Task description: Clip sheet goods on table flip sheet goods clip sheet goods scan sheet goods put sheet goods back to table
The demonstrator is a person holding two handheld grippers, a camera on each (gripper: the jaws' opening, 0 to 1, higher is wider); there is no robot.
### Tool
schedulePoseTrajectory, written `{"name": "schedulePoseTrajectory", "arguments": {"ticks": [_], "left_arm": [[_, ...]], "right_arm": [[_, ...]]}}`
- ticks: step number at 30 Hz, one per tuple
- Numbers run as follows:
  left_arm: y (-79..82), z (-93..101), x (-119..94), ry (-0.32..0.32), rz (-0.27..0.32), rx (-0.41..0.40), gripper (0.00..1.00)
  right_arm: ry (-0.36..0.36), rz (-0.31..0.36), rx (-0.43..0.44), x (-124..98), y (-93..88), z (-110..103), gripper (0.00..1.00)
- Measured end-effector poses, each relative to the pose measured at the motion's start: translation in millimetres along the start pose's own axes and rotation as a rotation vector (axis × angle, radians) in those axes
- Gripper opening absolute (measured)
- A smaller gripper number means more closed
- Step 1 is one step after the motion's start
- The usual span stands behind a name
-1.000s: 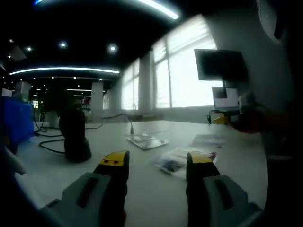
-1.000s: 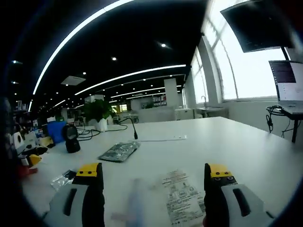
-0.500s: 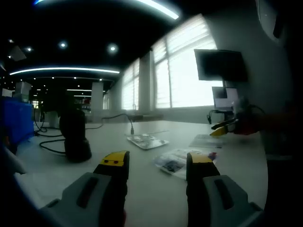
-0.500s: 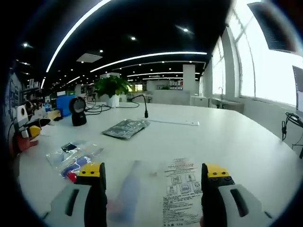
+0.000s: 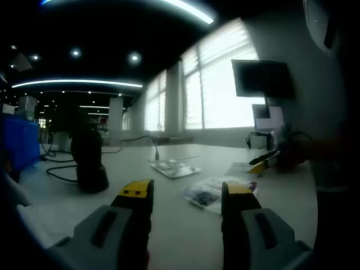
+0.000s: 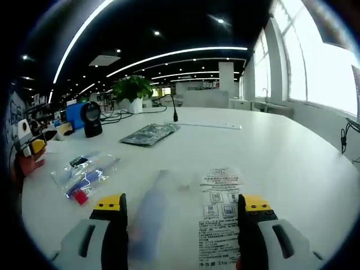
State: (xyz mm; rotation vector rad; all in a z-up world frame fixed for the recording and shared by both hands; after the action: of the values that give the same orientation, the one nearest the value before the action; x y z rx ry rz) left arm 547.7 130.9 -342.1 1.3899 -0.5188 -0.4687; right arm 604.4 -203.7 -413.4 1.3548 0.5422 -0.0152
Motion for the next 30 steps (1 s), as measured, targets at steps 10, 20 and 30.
{"name": "schedulePoseTrajectory", "arguments": {"ticks": [10,20,30], "left_arm": [[0.3,0.2,0,-0.001,0.003,-0.001,0.41],[2.4,1.3,0,-0.007,0.011,-0.006,0.41],[5.5,2.7,-1,-0.018,0.024,-0.014,0.41]], "right_arm": [[-0.014,-0.023,-0.027,-1,-1.6,3,0.73],[-0.058,-0.049,-0.008,-4,-3.8,1,0.73],[-0.126,-0.067,0.022,-11,-6.5,-6,0.73]]}}
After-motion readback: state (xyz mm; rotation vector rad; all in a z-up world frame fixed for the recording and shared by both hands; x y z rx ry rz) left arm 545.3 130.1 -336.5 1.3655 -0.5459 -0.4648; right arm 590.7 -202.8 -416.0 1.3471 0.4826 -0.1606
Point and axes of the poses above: the point that each gripper's makers call its tool centre point, and the gripper's own axes: x roughly forward along the fingers, z roughly to its right, y roughly out of its top, the point moved 1 cm from there along -x, roughly backward along the fingers, and after that the axes turned 7 degrees about -x, right-handed, at the moved point
